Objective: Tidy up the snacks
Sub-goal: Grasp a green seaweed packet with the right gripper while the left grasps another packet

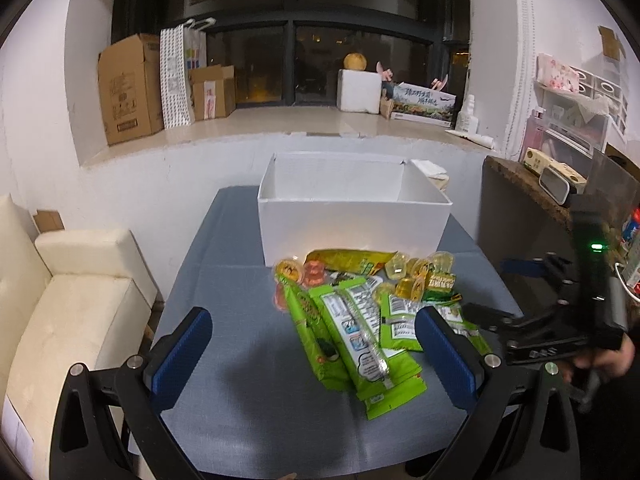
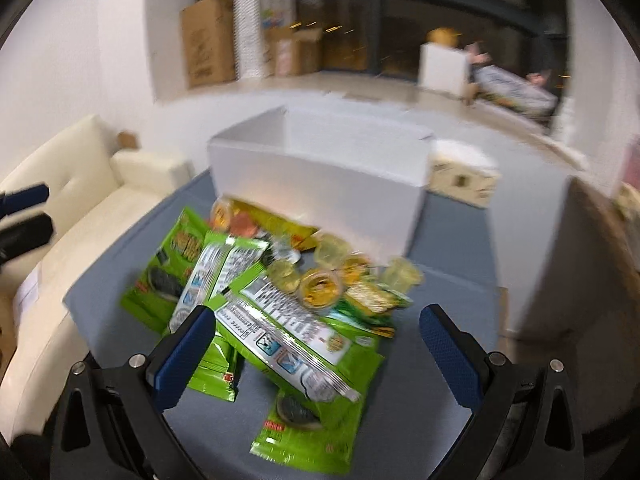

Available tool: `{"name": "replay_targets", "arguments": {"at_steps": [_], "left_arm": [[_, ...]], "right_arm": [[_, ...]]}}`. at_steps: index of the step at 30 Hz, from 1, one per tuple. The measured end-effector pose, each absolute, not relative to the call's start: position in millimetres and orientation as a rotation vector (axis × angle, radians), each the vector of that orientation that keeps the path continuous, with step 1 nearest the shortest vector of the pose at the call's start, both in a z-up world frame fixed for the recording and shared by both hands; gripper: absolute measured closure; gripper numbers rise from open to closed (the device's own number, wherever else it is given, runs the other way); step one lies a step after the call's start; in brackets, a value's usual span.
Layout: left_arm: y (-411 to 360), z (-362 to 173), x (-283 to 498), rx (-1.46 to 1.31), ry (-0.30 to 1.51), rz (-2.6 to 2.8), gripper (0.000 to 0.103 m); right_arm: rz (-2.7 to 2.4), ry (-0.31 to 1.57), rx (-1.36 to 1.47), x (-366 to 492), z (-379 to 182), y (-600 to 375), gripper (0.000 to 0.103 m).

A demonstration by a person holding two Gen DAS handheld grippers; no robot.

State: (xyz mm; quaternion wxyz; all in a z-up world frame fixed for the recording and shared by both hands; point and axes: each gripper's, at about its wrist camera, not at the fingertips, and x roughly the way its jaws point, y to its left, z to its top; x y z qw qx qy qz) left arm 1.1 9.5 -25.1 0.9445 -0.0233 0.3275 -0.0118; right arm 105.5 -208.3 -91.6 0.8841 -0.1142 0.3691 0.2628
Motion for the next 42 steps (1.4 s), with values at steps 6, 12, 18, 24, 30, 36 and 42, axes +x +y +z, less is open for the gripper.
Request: {"name": "replay_targets", "arguments": {"at_steps": [6,12,18,24,30,36,42], "left_arm": [[22,-36,2,-0.064,0.689,-0.016,0.000],[25,-47,3,-0.061,0.710,-0.020,0.000],[24,-60,7,-0.071,0.742,-0.038,0.000],[27,-73,15,-0.093,0.783,-0.032,0.000],[32,-85,34,-0.131,0.797,-0.023,0.000],[31,-104,62,-0.156,0.840,-0.036,0.000],[31,-127,83,-0.207,0.896,-0.043,0.000]], "right_arm": [[0.714,0.838,-0.405,131,-125,-182,0.000],[0.846,0.902,-0.553,135,-153,-161,0.000],[0.891,0.966,-0.509,144,-172,-160,0.023],[0.888,0.924,-0.476,133,-162,-169,0.025],[0.713,0.869,-0.352,109,-131,-188,0.025],[0.506,0.817,-0.166,79,-105,-207,0.025],[0.438,0.744,0.007,55,-86,-223,0.025]]}}
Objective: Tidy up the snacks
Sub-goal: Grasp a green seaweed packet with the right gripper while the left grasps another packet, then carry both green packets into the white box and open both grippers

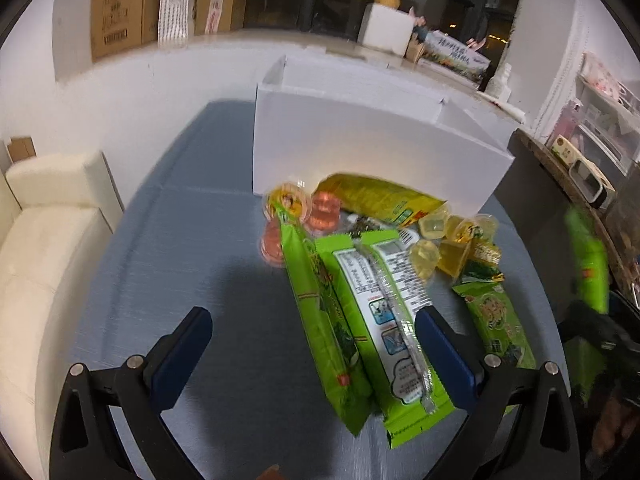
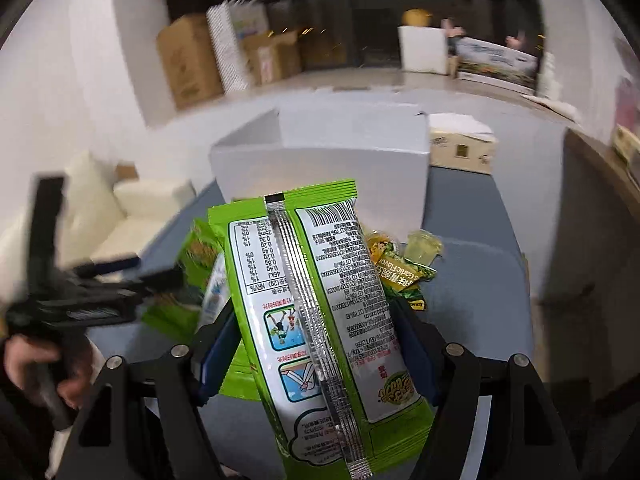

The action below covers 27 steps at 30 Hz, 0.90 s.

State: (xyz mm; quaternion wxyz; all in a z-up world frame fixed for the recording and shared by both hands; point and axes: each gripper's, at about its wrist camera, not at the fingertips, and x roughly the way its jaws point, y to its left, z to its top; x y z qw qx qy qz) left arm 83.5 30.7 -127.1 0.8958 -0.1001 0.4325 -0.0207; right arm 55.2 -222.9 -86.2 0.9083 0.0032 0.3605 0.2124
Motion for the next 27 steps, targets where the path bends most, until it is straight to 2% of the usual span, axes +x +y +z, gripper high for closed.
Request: {"name": "replay_targets", "arguments": {"at_steps": [1,3,6,7,8,13,19,27], "left_arm": [[32,-132,87,-0.224,0.911,-0.043,0.003],[34,-142,94,-0.247,0.937,-0.044,0.015],[38,-157,103,-0.303,0.982,-0.045,0.042],[40,-161,105,-0.328,0.991,-0.063,0.063],[41,-164,106,-0.349,1.001,-0.084,0.077],[43,-153,102,-0.358,0.961,-0.104,0.087],[44,-102,82,-0.192,0.814,-0.044,0.088],[46,-28,98,-0.147,0.665,-0.102,0.088]], "right_arm": [[0.441,0.741,0.021,51,-84,-225,0.025],[0.427,0.736,0.018,49,-79,-221,0.025],[0.433,0.736,0.029,45,-78,-222,0.025],[0.437,0.734,0.029,46,-80,-221,0.025],[0.440,0.731,0.023,48,-81,-220,0.025],[0.445,0.736,0.013,47,-85,-215,0.025],[0.437,0.714,0.031,50,-77,-211,0.025],[0.426,0.638,0.050,88,-38,-204,0.025]]}}
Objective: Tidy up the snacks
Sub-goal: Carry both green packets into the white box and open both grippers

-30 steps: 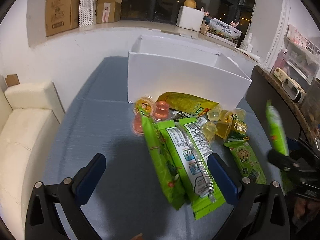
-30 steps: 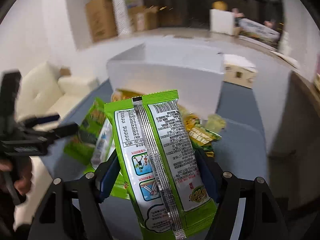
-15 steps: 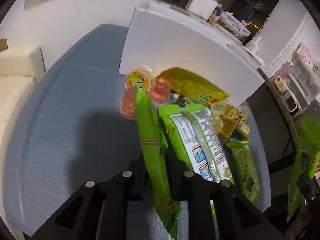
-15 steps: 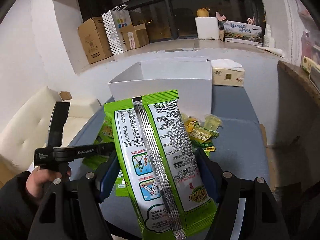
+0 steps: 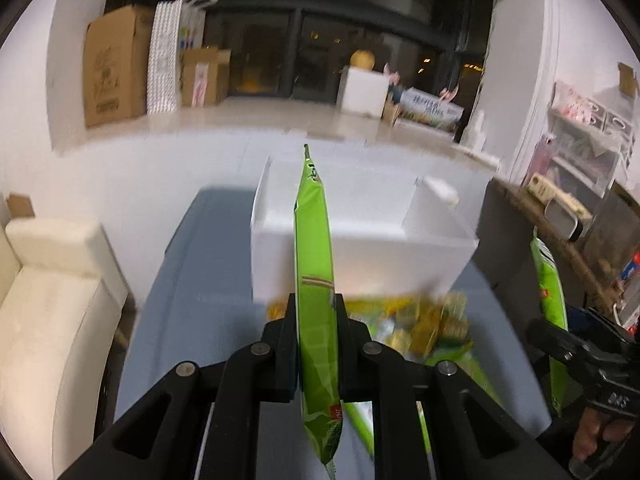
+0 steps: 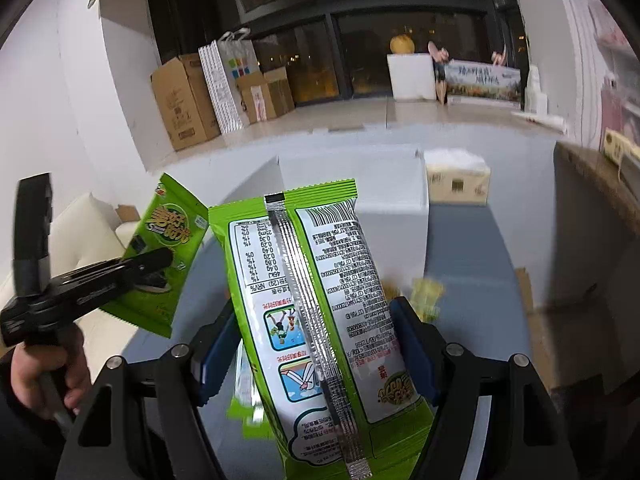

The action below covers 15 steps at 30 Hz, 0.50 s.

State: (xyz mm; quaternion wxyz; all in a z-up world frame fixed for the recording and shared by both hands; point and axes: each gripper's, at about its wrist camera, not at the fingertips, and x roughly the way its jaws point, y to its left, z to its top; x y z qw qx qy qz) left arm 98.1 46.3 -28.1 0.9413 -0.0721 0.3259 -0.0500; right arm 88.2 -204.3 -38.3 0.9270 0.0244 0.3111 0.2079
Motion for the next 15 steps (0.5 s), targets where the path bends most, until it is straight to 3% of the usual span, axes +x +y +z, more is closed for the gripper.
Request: {"name": "replay_targets", "arguments": {"at_steps": [9,15], "left_arm": [[38,17,204,-0.098,0.626,-0.181,0.088],[27,-10,271,-0.051,0.732,-0.191,0.085]], "right_arm": [[0.364,0.709,0.146,216,-13,-198,0.025],[0.346,0.819,0.263,294,-30,-199,0.024]]}}
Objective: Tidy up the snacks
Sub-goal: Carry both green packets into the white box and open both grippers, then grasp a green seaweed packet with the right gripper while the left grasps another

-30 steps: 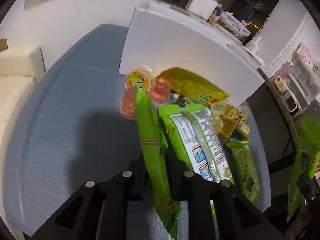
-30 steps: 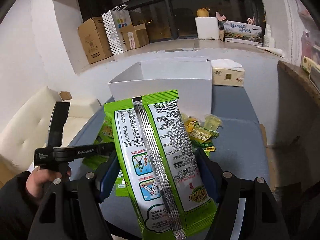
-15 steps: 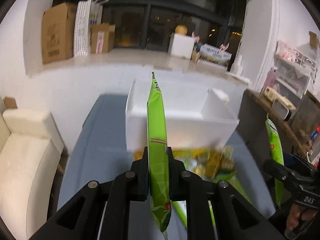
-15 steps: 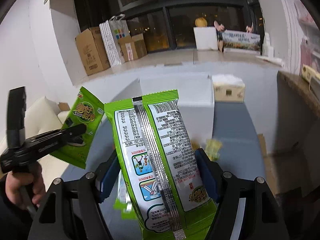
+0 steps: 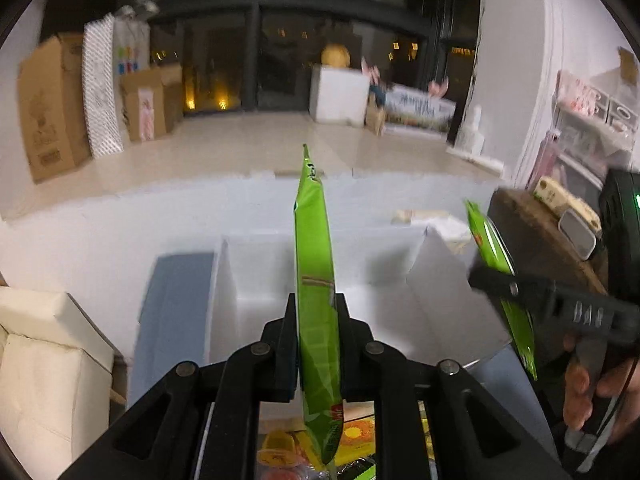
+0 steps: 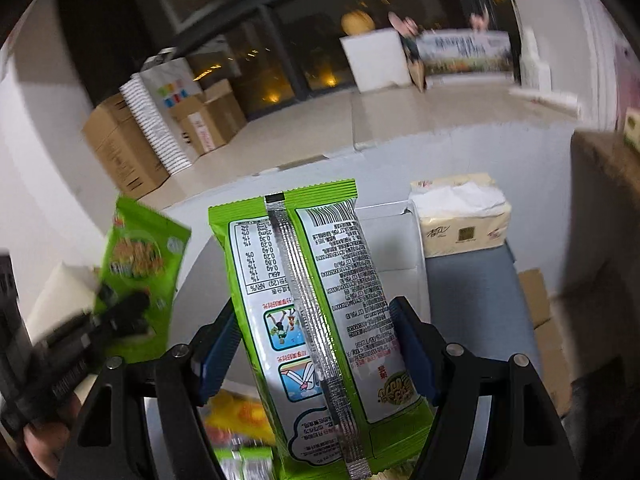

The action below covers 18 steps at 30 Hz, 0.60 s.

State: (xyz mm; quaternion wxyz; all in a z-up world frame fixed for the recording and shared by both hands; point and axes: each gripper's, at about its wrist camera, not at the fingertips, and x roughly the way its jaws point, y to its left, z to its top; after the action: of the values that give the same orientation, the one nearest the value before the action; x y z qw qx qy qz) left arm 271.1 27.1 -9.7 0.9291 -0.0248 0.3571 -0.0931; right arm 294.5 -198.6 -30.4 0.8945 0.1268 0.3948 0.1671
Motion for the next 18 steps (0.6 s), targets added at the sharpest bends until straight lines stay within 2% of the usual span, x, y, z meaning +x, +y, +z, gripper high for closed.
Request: {"name": "replay_targets", "arguments": {"at_steps": [1,2,3,4,5,6,12,18], "left_arm": [[26,-14,279,-0.037,0.756,-0.175,0.077],[25,-19,285,-0.022,0.771,-0.153,0.057],[26,-22,289,-0.020,0.782,-0.145,0.043],[28,-25,292,-0.026,0.782,-0.142,0.018],[29,-25,292,-0.029,0.767,-0.138,0.002],[31,-27,290,-0.020,0.748,-0.126,0.000],[34,-28,279,0.006,0.758,-0.111,0.000],[34,-10,234,-0.011,0.671,-0.117,0.000]], "right_arm": [[0.354,0.833,0.282,303,-33,-198,0.024],[0.364,0.851,0.299,313,-36,-198,0.019],[0.363,0.858,0.310,321,-38,-198,0.012],[0.356,0.853,0.320,324,-38,-198,0.010],[0.347,0.850,0.335,327,-39,-200,0.007],[0.352,0.850,0.351,329,-39,-201,0.000],[0.356,0.792,0.298,311,-31,-206,0.000],[0.357,0.661,0.224,246,-2,-222,0.000]]}}
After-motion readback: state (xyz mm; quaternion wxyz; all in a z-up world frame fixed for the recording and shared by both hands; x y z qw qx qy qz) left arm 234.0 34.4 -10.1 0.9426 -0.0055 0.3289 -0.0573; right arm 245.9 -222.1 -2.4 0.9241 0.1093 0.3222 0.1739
